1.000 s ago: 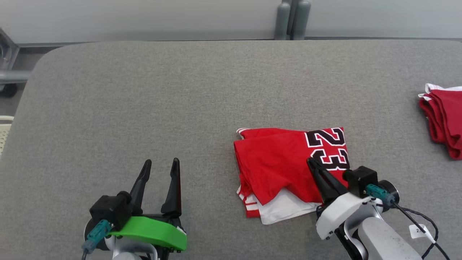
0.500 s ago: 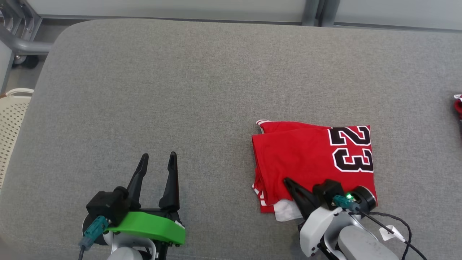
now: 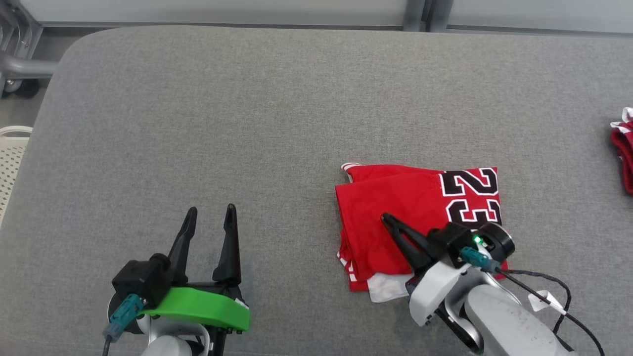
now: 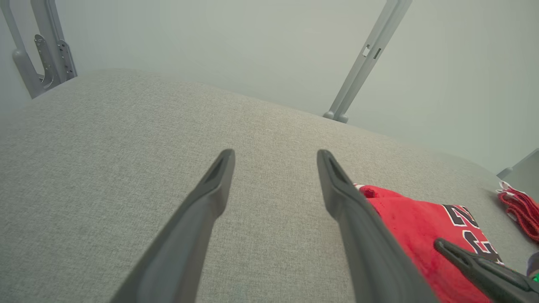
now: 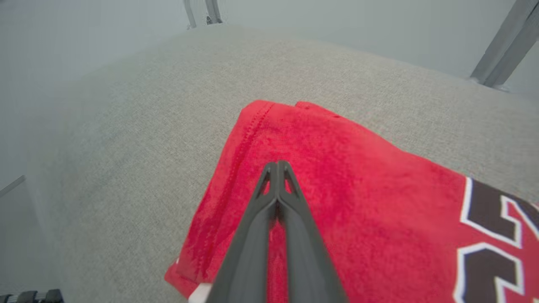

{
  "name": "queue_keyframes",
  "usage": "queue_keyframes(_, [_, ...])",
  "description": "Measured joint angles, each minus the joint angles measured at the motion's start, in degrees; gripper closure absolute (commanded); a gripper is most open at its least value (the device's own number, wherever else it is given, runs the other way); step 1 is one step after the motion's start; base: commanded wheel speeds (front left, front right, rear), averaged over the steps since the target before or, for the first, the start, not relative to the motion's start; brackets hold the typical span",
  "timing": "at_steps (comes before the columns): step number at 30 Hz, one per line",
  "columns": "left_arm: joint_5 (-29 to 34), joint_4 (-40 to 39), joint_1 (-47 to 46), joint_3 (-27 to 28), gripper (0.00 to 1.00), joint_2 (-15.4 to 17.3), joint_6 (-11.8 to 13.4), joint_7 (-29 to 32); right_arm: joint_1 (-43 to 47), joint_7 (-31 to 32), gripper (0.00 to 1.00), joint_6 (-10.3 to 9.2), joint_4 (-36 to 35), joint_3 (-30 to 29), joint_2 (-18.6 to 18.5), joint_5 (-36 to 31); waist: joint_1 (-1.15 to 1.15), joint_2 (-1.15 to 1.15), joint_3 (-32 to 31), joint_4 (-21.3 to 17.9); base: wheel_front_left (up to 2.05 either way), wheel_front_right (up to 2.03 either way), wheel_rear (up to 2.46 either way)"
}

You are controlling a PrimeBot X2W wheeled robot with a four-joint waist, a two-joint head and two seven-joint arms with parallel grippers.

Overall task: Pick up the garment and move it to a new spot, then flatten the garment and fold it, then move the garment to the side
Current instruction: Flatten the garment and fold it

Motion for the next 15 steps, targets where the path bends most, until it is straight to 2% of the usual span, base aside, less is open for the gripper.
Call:
queue_keyframes(2, [0.0,0.01,0.02,0.04,0.0,0.01,0.02,-0.01,0.41,0.0,1.0,0.0,-3.01,-2.24,-0.21,-0.3,0.0,0.0,-0.31,-0.53,0.0,0.0,0.0])
queue_keyframes(3, [0.0,-0.01,0.03,0.03,0.0,0.02,0.04,-0.02,0.7,0.0,0.95,0.0,-4.38,-3.37,-0.23,-0.27,0.0,0.0,-0.48,-0.83,0.0,0.0,0.0])
queue_keyframes(5, [0.0,-0.03,0.07,0.02,0.0,0.04,0.05,-0.02,1.83,0.0,0.65,0.0,-6.34,-5.8,-0.38,0.26,0.0,0.0,-0.86,-1.49,0.0,0.0,0.0])
queue_keyframes(6, [0.0,-0.03,0.1,-0.01,0.0,0.05,0.05,-0.02,2.31,0.0,0.45,0.0,-6.84,-6.65,-0.66,0.7,0.0,0.0,-1.05,-1.83,0.0,0.0,0.0])
queue_keyframes(7, [0.0,-0.05,0.13,-0.09,0.0,0.07,0.05,-0.02,2.62,0.0,0.0,0.0,-7.09,-7.32,-1.13,1.04,0.0,0.0,-1.25,-2.18,0.0,0.0,0.0])
queue_keyframes(15, [0.33,0.11,0.35,-0.44,0.0,0.23,0.48,-0.03,2.46,0.0,0.0,0.0,-5.94,-10.71,-6.15,4.16,0.0,-0.01,-2.94,-4.92,0.0,0.0,0.0])
